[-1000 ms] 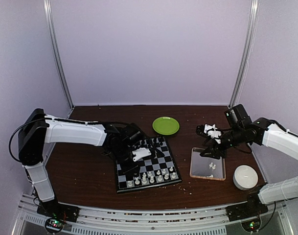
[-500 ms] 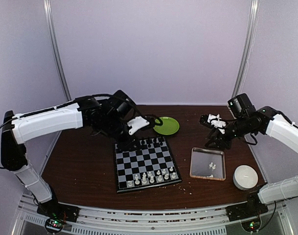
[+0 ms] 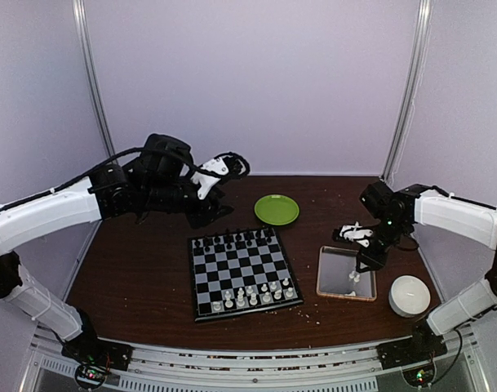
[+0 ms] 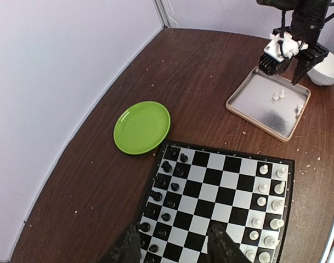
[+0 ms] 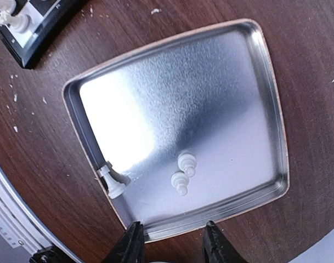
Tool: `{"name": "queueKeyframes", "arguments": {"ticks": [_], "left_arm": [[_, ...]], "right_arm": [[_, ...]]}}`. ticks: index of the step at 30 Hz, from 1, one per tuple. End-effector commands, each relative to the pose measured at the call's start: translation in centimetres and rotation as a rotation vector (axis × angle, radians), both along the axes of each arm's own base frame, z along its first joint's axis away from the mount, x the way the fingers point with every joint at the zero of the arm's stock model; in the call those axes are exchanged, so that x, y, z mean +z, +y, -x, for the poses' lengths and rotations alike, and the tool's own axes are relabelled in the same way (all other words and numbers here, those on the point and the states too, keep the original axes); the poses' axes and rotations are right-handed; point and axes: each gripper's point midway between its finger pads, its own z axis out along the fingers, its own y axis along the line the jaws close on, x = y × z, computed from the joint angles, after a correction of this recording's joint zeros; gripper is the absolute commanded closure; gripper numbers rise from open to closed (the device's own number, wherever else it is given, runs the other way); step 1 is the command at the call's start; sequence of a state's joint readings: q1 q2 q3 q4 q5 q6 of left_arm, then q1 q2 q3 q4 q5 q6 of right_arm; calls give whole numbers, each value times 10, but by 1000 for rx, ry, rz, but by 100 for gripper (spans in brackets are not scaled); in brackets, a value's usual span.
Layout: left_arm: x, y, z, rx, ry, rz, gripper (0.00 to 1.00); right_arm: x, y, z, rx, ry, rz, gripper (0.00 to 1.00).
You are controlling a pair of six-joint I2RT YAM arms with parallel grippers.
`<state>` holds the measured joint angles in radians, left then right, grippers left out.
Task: Set up the chess pieces on the board
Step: Pick up the pawn from the storage box, then place the pawn on the chessboard.
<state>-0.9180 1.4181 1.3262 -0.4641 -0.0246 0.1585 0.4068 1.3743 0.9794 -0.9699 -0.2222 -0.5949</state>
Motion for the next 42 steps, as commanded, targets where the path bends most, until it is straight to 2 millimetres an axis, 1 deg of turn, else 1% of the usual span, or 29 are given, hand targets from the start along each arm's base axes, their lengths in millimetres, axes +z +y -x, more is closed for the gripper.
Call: {"name": "queueKeyframes", "arguments": {"ticks": [1,5,13,23,25,30,32,36,38,42], "left_arm": [[9,9,-9,43,-87,63,55],[11,10,-8,41,-80,59,54],[11,8,-6,26,-68,60,53],[3,5,-7,25,-55,43,53],[2,5,-7,24,-53,39,53],[0,5,-8,25,-52,35,53],[0,5,-8,24,-53,33,53],[0,5,-8,23,-54,30,53],[1,5,-8,23,-54,30,53],[2,6,-8,24,-58,28,53]], "right_arm": [[-18,-16,2,-46,38,88,64],[-29,-15,6,-51,78,87,66],[-44,-14,6,-51,114,98,67],[-52,-10,-8,-59,114,108,71],[-55,-9,-10,-60,118,110,73],[-60,-7,-11,-58,139,111,85],[-58,-7,-10,-56,137,106,89],[-51,-9,-5,-52,135,105,93],[-44,-10,-3,-50,128,101,94],[-22,-4,3,-35,118,53,95]]}}
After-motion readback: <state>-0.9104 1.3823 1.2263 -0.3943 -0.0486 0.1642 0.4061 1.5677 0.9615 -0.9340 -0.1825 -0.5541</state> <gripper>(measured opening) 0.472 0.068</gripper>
